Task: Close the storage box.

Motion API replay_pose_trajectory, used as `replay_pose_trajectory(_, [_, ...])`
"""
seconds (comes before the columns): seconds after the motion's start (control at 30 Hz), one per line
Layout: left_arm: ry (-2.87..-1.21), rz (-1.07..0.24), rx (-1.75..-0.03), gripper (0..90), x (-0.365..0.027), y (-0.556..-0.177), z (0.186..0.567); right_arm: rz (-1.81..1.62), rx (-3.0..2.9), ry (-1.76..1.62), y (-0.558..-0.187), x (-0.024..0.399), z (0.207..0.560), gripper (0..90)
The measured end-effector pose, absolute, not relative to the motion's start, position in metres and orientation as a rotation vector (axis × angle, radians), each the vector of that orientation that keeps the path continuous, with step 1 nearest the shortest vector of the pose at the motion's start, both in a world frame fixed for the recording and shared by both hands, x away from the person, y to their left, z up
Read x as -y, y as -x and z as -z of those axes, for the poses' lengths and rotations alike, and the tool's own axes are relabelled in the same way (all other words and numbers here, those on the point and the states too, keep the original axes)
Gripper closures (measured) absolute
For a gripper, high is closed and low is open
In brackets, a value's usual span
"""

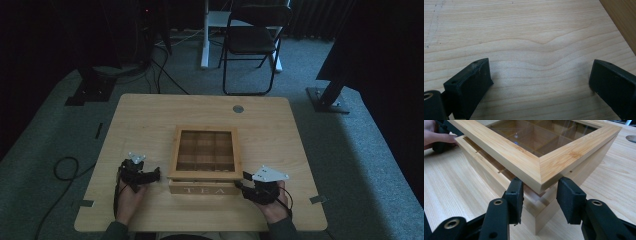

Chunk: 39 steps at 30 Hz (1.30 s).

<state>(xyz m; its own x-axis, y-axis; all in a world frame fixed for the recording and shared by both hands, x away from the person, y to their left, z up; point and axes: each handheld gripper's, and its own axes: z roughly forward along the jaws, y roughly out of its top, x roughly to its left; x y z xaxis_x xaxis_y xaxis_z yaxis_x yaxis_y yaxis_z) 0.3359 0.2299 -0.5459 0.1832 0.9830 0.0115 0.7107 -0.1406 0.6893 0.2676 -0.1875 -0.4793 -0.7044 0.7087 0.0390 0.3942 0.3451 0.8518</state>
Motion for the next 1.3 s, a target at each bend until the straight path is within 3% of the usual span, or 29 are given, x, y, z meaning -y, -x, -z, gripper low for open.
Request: replay_pose_trajectory(1.3, [-1.918, -0.646, -1.585, 4.1, -0.2299, -0.3359, 0.5459, -1.282, -2.309, -0.995, -0.2610, 0.1917, 0.4866, 58.4])
